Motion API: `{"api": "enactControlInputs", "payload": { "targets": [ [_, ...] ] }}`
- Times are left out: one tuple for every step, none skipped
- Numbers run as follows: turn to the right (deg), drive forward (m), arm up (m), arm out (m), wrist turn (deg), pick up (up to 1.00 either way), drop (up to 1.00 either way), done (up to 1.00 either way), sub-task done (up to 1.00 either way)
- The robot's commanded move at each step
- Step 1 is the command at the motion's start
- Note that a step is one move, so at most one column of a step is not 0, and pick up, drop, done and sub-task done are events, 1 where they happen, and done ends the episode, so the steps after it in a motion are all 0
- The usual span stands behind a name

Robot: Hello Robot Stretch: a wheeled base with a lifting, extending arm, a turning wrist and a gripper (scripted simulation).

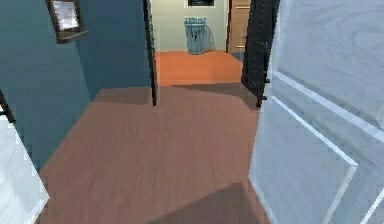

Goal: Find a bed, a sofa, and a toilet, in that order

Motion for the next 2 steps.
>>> {"api": "enactControlInputs", "payload": {
  "targets": [
    [-6.0,0.00,0.00,0.00,0.0,0.00,0.00,0.00,0.00],
    [0.0,1.00,0.00,0.00,0.0,0.00,0.00,0.00,0.00]
  ]
}}
